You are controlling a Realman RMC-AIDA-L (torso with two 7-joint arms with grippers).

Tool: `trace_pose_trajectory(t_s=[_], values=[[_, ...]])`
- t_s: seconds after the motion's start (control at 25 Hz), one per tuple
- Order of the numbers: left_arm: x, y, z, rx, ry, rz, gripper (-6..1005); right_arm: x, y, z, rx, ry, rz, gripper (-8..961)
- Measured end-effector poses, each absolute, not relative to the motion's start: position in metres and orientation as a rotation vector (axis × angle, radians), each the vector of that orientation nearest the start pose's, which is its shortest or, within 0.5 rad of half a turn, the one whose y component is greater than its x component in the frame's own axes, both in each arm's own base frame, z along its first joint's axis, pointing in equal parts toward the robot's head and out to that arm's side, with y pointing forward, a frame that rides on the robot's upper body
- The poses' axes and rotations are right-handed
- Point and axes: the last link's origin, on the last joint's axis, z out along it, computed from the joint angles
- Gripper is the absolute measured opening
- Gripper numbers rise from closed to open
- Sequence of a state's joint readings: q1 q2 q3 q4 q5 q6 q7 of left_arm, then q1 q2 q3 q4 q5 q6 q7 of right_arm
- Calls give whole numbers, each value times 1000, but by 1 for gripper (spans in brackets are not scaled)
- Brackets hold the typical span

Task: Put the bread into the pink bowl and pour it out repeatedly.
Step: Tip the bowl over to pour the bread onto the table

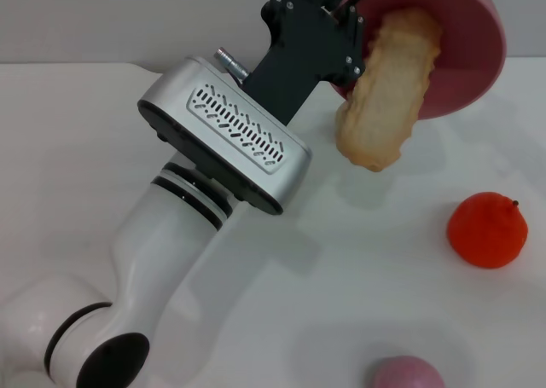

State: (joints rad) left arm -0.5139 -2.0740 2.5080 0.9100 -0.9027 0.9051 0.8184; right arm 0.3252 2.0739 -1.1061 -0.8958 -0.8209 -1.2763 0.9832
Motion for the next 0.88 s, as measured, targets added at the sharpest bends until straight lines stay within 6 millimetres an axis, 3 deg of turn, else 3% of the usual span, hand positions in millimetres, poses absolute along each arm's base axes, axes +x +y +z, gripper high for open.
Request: trace_pose_trajectory(t_s=[0.52, 0.88], values=[[-106, 332, -96, -1848, 277, -711, 45, 206, 359, 99, -1880, 124, 1249, 445], [-110, 336, -94, -1842, 281, -693, 45, 222, 357, 127, -1764, 104, 1205, 446]])
